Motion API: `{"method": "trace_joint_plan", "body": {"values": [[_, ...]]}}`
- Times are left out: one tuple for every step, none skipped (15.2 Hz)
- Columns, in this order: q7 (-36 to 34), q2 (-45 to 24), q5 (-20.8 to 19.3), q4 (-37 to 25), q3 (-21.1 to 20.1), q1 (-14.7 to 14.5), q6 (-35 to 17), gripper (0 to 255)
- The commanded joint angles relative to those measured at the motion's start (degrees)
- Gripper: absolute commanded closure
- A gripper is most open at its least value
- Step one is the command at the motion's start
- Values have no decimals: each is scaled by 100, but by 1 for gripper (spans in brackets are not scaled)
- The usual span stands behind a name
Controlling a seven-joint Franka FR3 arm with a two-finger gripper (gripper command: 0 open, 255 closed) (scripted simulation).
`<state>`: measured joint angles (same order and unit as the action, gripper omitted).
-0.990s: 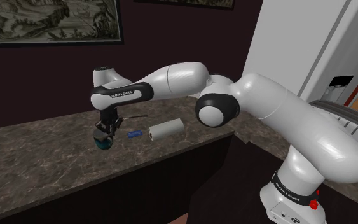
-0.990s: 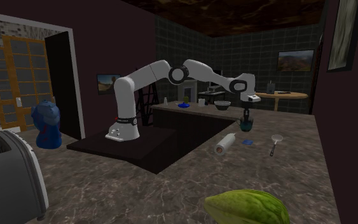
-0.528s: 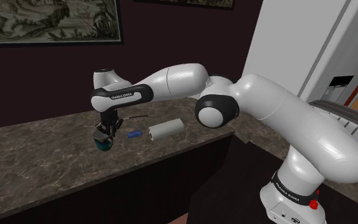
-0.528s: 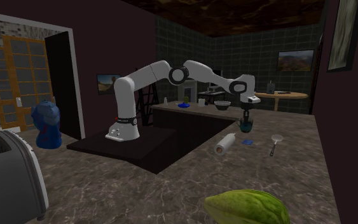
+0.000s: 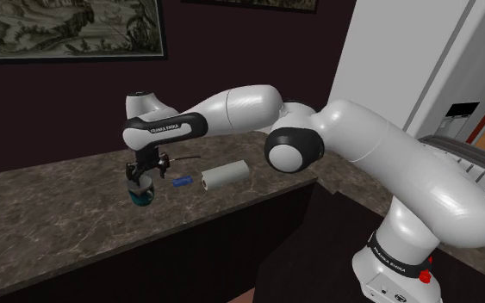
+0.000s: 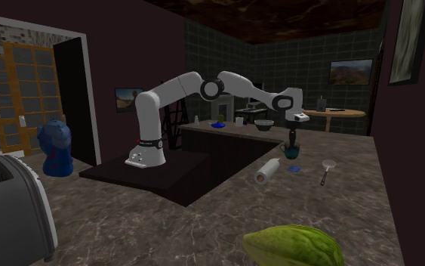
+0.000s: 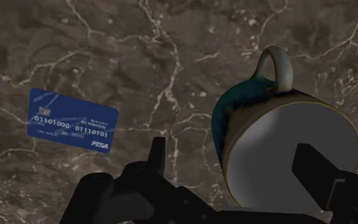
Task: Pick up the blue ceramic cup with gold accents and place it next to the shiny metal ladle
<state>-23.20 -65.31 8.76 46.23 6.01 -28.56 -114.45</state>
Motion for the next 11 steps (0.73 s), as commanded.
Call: {"method": "trace_joint_plan", "body": {"values": [[12,262,-6,161,12,-2,101,0],[12,385,-11,190,19,-2,195,0],[11,473,-15,197,24,-1,276,0],[11,476,-15,204,25,-1,273,0],[11,474,-15,199,24,-1,275,0],[11,473,-15,198,24,-1,276,0],[11,473,-15,197,24,-1,276,0],[11,473,-15,197,24,-1,276,0],[11,473,-15,197,24,-1,276,0],[11,473,-15,197,24,-1,276,0],[11,473,-15,197,24,-1,276,0]]}}
